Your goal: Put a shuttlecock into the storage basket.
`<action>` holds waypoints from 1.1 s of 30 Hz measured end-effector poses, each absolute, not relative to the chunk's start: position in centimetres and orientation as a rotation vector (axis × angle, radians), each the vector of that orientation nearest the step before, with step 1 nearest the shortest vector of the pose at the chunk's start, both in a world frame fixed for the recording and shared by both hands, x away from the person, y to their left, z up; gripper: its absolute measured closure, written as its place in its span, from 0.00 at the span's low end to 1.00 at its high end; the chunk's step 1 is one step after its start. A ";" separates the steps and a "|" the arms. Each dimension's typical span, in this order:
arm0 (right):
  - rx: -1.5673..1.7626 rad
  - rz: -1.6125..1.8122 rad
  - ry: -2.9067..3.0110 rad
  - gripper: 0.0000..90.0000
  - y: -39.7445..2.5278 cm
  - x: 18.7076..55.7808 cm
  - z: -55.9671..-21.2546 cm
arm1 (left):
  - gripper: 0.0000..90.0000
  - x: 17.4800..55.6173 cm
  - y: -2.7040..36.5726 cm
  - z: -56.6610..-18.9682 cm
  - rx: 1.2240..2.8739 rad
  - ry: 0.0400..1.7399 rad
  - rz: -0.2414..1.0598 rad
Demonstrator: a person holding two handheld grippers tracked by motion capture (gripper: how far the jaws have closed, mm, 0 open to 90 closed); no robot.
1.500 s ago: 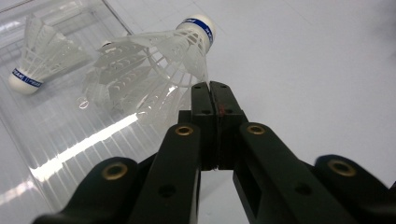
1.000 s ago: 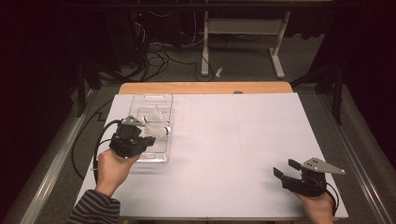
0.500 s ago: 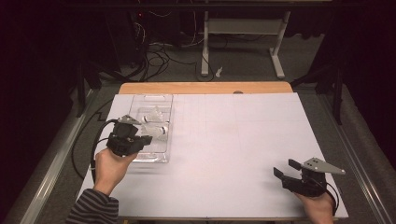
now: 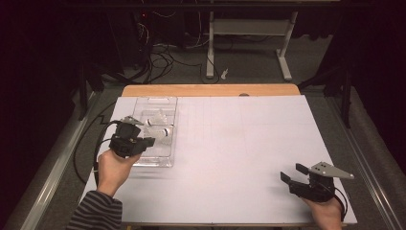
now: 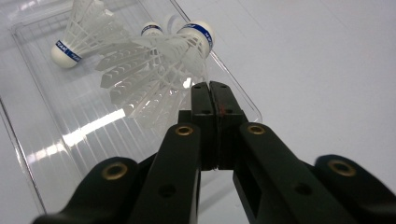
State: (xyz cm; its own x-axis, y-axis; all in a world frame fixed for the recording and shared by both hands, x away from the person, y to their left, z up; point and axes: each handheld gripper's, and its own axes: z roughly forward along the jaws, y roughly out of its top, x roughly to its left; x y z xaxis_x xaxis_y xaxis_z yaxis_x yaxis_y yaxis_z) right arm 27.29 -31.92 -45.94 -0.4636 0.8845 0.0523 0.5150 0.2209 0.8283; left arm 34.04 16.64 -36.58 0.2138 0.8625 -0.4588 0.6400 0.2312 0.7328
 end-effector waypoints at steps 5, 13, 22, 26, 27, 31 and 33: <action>1.289 1.142 2.068 0.34 -31.9 27.3 -45.9 | 0.99 34.6 16.8 -36.8 1.476 1.517 0.281; 1.290 1.143 2.069 0.34 -31.9 27.3 -45.9 | 0.99 35.5 17.1 -37.2 1.469 1.545 0.289; 1.290 1.142 2.070 0.34 -31.9 27.3 -45.9 | 0.99 36.6 17.5 -37.7 1.448 1.581 0.302; 1.288 1.143 2.073 0.34 -31.9 27.3 -45.9 | 0.99 37.0 17.7 -38.0 1.442 1.597 0.305; 1.290 1.142 2.074 0.34 -31.9 27.3 -45.9 | 0.99 37.1 17.7 -38.0 1.441 1.599 0.306; 1.289 1.144 2.074 0.34 -31.9 27.3 -45.9 | 0.99 37.2 18.0 -38.2 1.437 1.610 0.307; 1.288 1.145 2.073 0.34 -31.9 27.3 -46.0 | 0.99 37.0 18.1 -38.3 1.435 1.612 0.307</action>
State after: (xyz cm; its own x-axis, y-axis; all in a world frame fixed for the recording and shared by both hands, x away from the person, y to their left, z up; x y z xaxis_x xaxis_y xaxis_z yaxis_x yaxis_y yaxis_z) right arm 27.30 -31.91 -45.96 -0.4683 0.8819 0.0547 0.5157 0.2226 0.8274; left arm 37.04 18.10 -38.26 0.1093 0.8808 -0.4608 0.6493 0.2877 0.7040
